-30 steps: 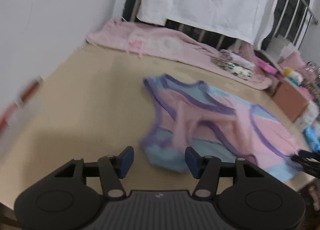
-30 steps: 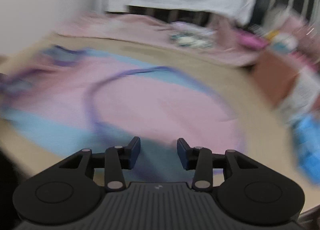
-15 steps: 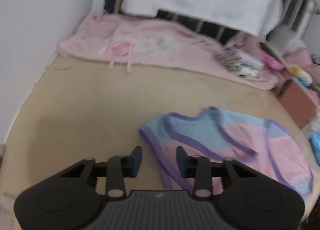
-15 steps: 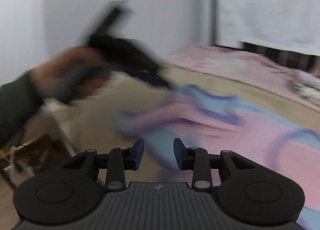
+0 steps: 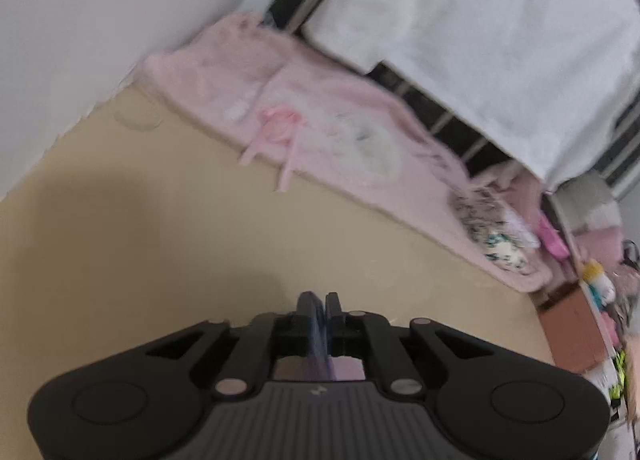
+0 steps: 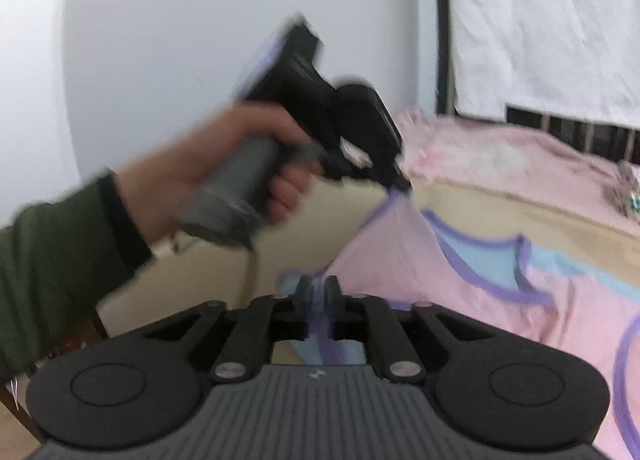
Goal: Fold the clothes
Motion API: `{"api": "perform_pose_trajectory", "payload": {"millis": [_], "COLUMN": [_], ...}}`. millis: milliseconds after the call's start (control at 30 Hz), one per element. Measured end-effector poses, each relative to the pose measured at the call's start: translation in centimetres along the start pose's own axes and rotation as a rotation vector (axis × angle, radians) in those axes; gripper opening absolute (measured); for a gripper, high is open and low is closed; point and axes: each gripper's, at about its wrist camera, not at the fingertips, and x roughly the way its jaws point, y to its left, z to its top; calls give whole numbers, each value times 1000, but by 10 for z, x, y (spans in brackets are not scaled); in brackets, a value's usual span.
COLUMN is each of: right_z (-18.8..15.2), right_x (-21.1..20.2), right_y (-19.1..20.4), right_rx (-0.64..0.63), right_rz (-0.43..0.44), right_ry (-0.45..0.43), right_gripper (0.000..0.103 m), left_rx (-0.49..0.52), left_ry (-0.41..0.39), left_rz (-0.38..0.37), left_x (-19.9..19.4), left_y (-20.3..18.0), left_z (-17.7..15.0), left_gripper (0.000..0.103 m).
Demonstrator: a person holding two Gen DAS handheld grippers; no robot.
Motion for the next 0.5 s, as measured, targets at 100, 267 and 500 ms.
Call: {"api": "perform_pose_trajectory", "payload": {"millis": [100, 267, 500], "right_z": [-1, -6, -13], "right_x": [0, -12, -6], "right_y": [2, -11, -24], "right_rx": [-32, -22, 57], "right_rz": [1, -25, -4], "right_ry": [19, 45, 81], "right_gripper": [37, 36, 25], "left_rx": [50, 273, 367], "left_ry": [18, 26, -71], "left_rz": [-24, -113, -34], "left_x": [-13, -72, -118], "left_y": [2, -7, -11], "left_z": [-10, -67, -140], "left_gripper": [44, 45, 43]}}
